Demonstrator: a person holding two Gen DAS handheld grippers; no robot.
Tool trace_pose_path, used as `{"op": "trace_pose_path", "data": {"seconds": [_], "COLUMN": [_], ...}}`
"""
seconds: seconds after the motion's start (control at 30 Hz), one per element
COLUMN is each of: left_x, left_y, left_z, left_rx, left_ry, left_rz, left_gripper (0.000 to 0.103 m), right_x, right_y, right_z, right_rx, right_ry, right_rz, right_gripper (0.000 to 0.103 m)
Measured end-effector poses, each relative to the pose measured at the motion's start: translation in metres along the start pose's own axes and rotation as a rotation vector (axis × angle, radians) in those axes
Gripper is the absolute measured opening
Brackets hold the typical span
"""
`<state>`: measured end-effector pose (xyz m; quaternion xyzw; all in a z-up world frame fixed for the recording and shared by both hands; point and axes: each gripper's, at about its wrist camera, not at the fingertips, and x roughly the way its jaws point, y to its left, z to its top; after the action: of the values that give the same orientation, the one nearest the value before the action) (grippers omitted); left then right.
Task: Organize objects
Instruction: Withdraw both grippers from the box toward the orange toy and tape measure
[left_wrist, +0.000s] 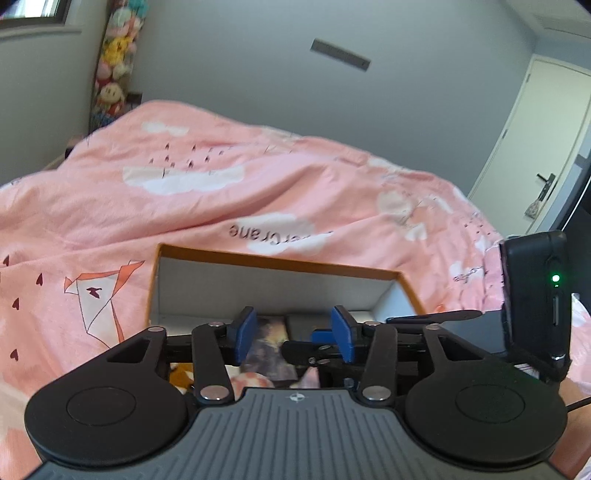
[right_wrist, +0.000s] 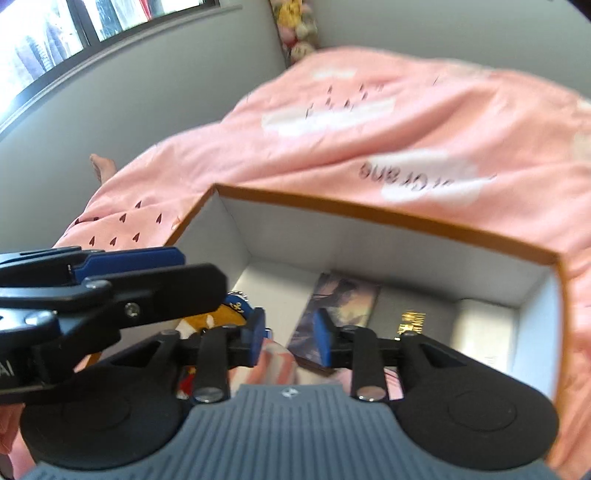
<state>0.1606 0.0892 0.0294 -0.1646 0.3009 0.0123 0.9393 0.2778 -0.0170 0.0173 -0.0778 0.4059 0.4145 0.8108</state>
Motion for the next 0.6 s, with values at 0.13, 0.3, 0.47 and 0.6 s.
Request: {"op": "trace_pose_path", "data": {"seconds": [0.13, 0.3, 0.47, 0.6], "left_x": [-0.024, -0.041, -0.049, -0.048], "left_y": [-0.017, -0.037, -0.048, -0.054], "left_z": [-0.017, -0.039, -0.063, -0.084], "left_rx": [0.03, 0.144, 0.183, 0.175], "left_ry": [-0.07, -0.063, 0.01, 0.121], "left_rz": [0.018, 0.03, -0.041, -0.105], "left_gripper": [0.068, 0.076, 0.08, 0.083], "right_x": [-0.042, -0.094, -0.13, -0.141], "right_y": [-0.003, -0.005, -0.006, -0.004], "right_z": [-0.019, -0.052, -0.087, -0.117], "right_rx": [-0.01, 0.023, 0.058, 0.069], "right_ry": [-0.085, -0.177, -0.208, -0.169], "right_rz": [-0.046, -0.097, -0.158, -0.209], "right_gripper": [0.044, 0.061, 0.073, 0.077]}}
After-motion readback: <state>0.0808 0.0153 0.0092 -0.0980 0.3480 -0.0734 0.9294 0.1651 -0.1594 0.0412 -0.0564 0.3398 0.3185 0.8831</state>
